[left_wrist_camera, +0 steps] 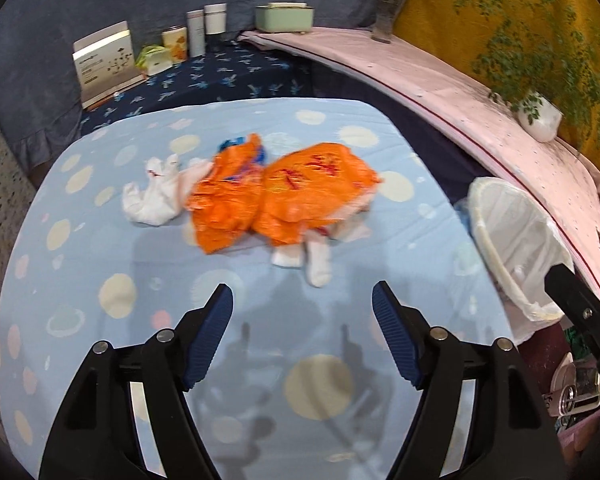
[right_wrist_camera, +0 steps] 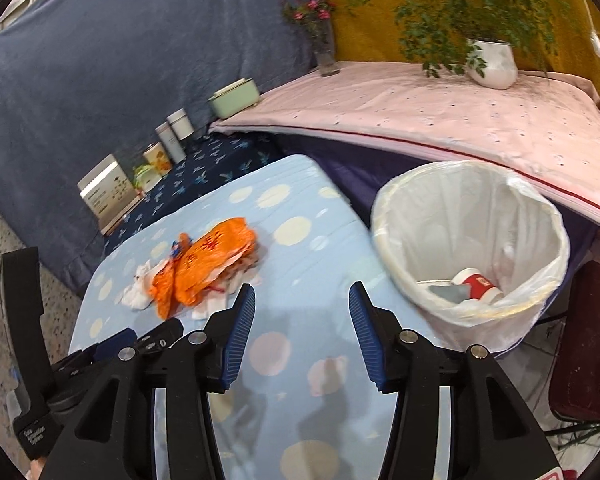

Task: Collect trash
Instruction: 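Move both open tools back to the orange plastic bags, then grasp one orange bag with the left tool while the right tool grasps the other orange bag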

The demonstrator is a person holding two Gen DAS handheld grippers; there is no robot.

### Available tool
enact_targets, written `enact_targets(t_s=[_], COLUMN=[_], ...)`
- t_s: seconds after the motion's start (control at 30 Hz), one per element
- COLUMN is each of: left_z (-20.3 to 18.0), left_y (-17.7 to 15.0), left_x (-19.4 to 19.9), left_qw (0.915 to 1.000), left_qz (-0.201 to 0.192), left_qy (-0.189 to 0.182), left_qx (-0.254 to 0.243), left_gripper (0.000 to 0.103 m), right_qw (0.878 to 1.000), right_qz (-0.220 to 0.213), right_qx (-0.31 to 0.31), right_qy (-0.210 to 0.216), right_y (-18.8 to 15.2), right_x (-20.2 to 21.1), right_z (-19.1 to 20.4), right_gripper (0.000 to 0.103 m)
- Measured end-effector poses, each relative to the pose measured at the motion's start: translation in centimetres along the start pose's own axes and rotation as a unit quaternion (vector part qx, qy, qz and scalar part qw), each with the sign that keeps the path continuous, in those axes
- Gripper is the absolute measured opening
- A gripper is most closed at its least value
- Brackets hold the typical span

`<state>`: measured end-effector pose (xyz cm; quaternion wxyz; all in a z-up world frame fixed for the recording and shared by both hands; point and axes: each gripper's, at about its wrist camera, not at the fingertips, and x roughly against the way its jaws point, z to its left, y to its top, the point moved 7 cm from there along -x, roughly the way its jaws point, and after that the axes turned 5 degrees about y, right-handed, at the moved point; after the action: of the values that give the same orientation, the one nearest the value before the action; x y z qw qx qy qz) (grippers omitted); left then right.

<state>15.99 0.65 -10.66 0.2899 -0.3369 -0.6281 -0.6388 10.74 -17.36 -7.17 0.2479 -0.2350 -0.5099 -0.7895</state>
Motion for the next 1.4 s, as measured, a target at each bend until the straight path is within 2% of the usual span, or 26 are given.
enact_targets(t_s=[0.27,0.5,0.6,0.77,0.97,1.03,1.17,1.2,1.3,1.4], left_z=[4.3,4.3,4.2,4.6,5.0,5.0,5.1,5.1,5.1,5.2], left_y=[2.0,2.6,2.8,3.5,3.9,3.8,3.7,3.7,3.6,3.6], left_x=[-2.5,-5.4,-6.4,-7.8,-8.6,-8.8,-9.0,-9.1,-8.7,-8.1], left_qw=[0.9999,0.9994,0.9989,0.9988,0.9980,0.9975,0.9970,0.9968,0.9968,0.9969], left_qz=[-0.006,-0.001,-0.004,-0.007,0.002,0.005,0.010,0.011,0.005,-0.002], left_qy=[0.013,-0.017,-0.019,-0.027,-0.057,-0.066,-0.075,-0.077,-0.078,-0.077], left_qx=[0.003,-0.030,-0.042,-0.039,-0.027,-0.026,-0.018,-0.019,-0.019,-0.018], left_gripper=[0.069,0.069,0.071,0.069,0.043,0.025,0.018,0.011,0.009,0.008], right_qw=[0.999,0.998,0.997,0.997,0.995,0.994,0.993,0.993,0.992,0.991], right_qz=[0.032,0.052,0.060,0.072,0.081,0.086,0.091,0.092,0.098,0.104], right_qx=[0.024,0.024,0.022,0.009,-0.012,-0.022,-0.028,-0.027,-0.020,-0.015], right_qy=[0.021,0.031,0.032,0.040,0.055,0.060,0.069,0.070,0.076,0.086], right_y=[-1.0,-1.1,-1.2,-1.1,-0.9,-0.8,-0.8,-0.9,-1.0,-1.4], right_x=[-3.8,-7.1,-8.4,-10.6,-13.0,-13.9,-15.0,-15.2,-15.9,-16.3], right_z=[4.4,6.4,6.9,7.4,7.8,7.9,8.5,8.7,9.5,10.1], right_gripper=[0.048,0.048,0.048,0.048,0.048,0.048,0.048,0.048,0.048,0.032])
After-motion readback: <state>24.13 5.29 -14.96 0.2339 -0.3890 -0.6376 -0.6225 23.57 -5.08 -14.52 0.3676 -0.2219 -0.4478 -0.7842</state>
